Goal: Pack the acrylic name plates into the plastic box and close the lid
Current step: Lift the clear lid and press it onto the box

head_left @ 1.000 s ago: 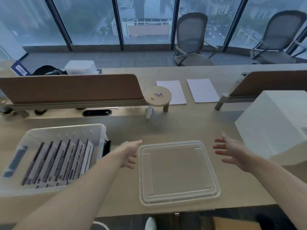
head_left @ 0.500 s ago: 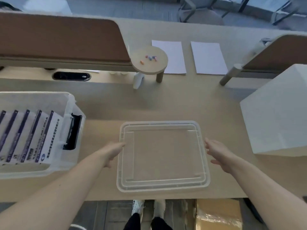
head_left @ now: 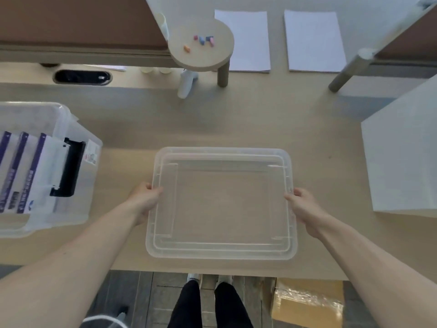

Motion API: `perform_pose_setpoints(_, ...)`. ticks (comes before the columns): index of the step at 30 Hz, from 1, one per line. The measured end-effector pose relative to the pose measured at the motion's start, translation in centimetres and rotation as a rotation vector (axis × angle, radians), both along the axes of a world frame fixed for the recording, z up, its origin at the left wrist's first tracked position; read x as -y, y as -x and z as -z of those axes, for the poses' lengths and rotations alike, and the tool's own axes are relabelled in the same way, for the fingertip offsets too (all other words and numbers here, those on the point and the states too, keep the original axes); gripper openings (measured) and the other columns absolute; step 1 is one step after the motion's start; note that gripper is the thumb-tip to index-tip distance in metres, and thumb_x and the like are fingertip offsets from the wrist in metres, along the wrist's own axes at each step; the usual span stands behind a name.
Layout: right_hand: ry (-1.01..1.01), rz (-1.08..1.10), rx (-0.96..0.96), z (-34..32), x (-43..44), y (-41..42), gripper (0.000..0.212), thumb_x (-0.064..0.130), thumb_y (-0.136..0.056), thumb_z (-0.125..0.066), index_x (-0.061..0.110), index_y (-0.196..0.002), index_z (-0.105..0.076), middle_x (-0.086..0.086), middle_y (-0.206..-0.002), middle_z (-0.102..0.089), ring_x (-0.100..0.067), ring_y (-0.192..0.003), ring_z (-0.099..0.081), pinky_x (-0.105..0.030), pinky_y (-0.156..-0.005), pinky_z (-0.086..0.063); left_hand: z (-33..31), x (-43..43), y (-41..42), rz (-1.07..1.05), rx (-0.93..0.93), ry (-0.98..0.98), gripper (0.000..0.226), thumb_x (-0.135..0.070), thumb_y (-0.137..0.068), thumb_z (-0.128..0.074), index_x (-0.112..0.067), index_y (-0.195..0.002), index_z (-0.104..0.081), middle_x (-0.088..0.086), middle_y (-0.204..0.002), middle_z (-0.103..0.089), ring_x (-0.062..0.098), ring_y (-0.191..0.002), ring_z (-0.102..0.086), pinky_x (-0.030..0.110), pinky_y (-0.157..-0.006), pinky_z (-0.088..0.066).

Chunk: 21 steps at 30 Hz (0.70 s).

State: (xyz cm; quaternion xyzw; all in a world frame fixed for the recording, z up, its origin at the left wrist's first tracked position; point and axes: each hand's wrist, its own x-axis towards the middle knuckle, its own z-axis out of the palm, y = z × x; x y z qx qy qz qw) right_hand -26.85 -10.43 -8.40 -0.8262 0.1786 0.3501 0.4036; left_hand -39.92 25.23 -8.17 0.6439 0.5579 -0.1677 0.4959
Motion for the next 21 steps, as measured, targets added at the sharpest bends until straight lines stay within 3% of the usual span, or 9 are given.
perform_pose_setpoints(2, -0.003, 0.019, 0.073, -1.6, 0.4, -0.2, 0.018, 0.025, -0.096, -0.053, 0.017, -0.091, -0.069, -0.006, -0.083, -0.065, -0.021, -0.070, -0.055, -0.036, -0.066, -0.043, -1.2, 0.0, -0.2, 0.014, 0.051, -0.068, 0.027, -0.031, -0.104, -0.053, -0.014, -0.083, -0.058, 0.013, -0.091, -0.064, 0.027, -0.081, -0.058, 0.033, -0.070, -0.046)
perform_pose_setpoints(5, -0.084, 0.084, 0.168, -6.3, -0.1, -1.3, 0.018, 0.027, -0.102, -0.049, 0.015, -0.099, -0.062, -0.005, -0.083, -0.061, -0.018, -0.070, -0.055, -0.042, -0.065, -0.049, -5.8, -0.1, -1.4, 0.000, 0.183, -0.182, 0.031, -0.030, -0.106, -0.047, -0.010, -0.095, -0.069, 0.007, -0.080, -0.061, 0.026, -0.073, -0.056, 0.032, -0.065, -0.044)
perform_pose_setpoints(7, -0.197, 0.139, 0.200, -10.4, -0.8, -2.4, 0.016, 0.021, -0.107, -0.043, 0.009, -0.110, -0.054, -0.005, -0.084, -0.058, -0.017, -0.070, -0.054, -0.033, -0.060, -0.046, -10.1, -0.1, -2.7, -0.044, 0.293, -0.201, 0.029, -0.025, -0.109, -0.042, -0.009, -0.101, -0.064, 0.006, -0.083, -0.061, 0.021, -0.068, -0.058, 0.031, -0.062, -0.049)
perform_pose_setpoints(10, -0.298, 0.137, 0.297, -16.6, -2.1, -4.0, 0.020, 0.021, -0.109, -0.037, 0.007, -0.110, -0.051, -0.007, -0.079, -0.055, -0.018, -0.066, -0.052, -0.029, -0.056, -0.044, -16.8, -0.7, -3.9, -0.054, 0.444, -0.280, 0.033, -0.025, -0.110, -0.040, -0.006, -0.094, -0.061, 0.010, -0.081, -0.063, 0.024, -0.068, -0.061, 0.031, -0.060, -0.050)
perform_pose_setpoints(14, -0.431, 0.135, 0.491, -24.5, -5.2, -5.9, 0.033, 0.025, -0.110, -0.032, 0.010, -0.094, -0.057, -0.003, -0.064, -0.040, -0.016, -0.055, -0.037, -0.028, -0.050, -0.032, -24.8, -2.3, -4.1, -0.095, 0.599, -0.442, 0.039, -0.029, -0.109, -0.043, -0.007, -0.083, -0.062, 0.006, -0.066, -0.060, 0.022, -0.061, -0.055, 0.035, -0.061, -0.046)
perform_pose_setpoints(21, -0.547, 0.086, 0.644, -32.6, -11.2, -4.0, 0.048, 0.048, -0.107, -0.027, 0.020, -0.070, -0.041, -0.003, -0.064, -0.039, -0.018, -0.057, -0.036, -0.033, -0.055, -0.029, -33.1, -7.6, 0.0, -0.174, 0.803, -0.435, 0.042, -0.040, -0.109, -0.040, -0.011, -0.089, -0.062, 0.003, -0.069, -0.049, 0.019, -0.064, -0.045, 0.034, -0.062, -0.038)
